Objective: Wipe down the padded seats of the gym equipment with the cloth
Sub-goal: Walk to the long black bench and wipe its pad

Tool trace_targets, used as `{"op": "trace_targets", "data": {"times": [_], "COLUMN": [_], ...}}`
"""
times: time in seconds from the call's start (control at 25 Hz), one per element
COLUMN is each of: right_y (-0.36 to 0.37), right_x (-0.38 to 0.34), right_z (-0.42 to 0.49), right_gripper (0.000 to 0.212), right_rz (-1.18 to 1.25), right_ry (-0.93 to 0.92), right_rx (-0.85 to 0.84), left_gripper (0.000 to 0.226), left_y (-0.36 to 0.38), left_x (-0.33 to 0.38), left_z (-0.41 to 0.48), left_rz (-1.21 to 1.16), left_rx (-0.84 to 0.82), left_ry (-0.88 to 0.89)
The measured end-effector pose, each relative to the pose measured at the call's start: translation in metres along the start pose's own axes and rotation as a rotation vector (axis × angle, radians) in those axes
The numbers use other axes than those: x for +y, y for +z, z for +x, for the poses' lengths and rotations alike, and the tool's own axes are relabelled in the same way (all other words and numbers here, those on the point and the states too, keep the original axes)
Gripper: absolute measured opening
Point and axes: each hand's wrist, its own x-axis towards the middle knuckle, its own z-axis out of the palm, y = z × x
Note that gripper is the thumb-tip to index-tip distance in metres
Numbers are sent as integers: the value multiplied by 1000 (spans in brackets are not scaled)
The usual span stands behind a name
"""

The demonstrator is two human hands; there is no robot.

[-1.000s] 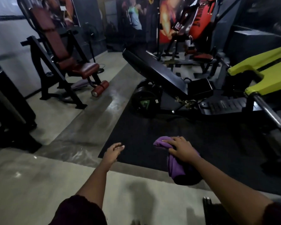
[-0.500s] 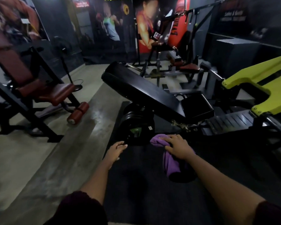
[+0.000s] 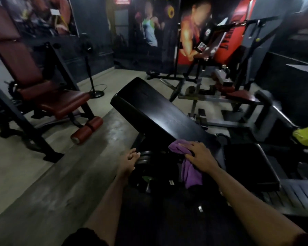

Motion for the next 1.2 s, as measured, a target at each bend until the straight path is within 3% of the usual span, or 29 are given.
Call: {"op": "trace_targets", "data": {"times": [0.16, 0.28, 0.4, 0.56, 0.72, 1.04, 1.2], "right_y": [1, 4, 10, 19, 21, 28, 74], "right_x": [23, 42, 57, 62, 52, 21, -41], "right_z": [110, 188, 263, 337, 405, 505, 486], "right_gripper": [58, 64, 56, 48, 47, 48, 48], "right_rz": [3, 46, 116, 185, 260, 337, 350], "right_ry": [-115, -239, -330, -495, -655, -1013, -1177], "right_rx": [24, 68, 75, 96, 104, 159, 195], "left_gripper": [50, 55, 65, 87, 89, 79, 81], "left_y": [25, 46, 65, 80, 107, 150, 144], "left_x": [9, 23, 42, 54, 65, 70, 53], "left_z": [77, 143, 208, 267, 298, 337, 347], "left_rz": [-165, -57, -16, -137, -170, -128, -80], "left_rx": [161, 242, 461, 737, 908, 1286, 1322], "left_ry": [40, 122, 236, 300, 372, 320, 378]}}
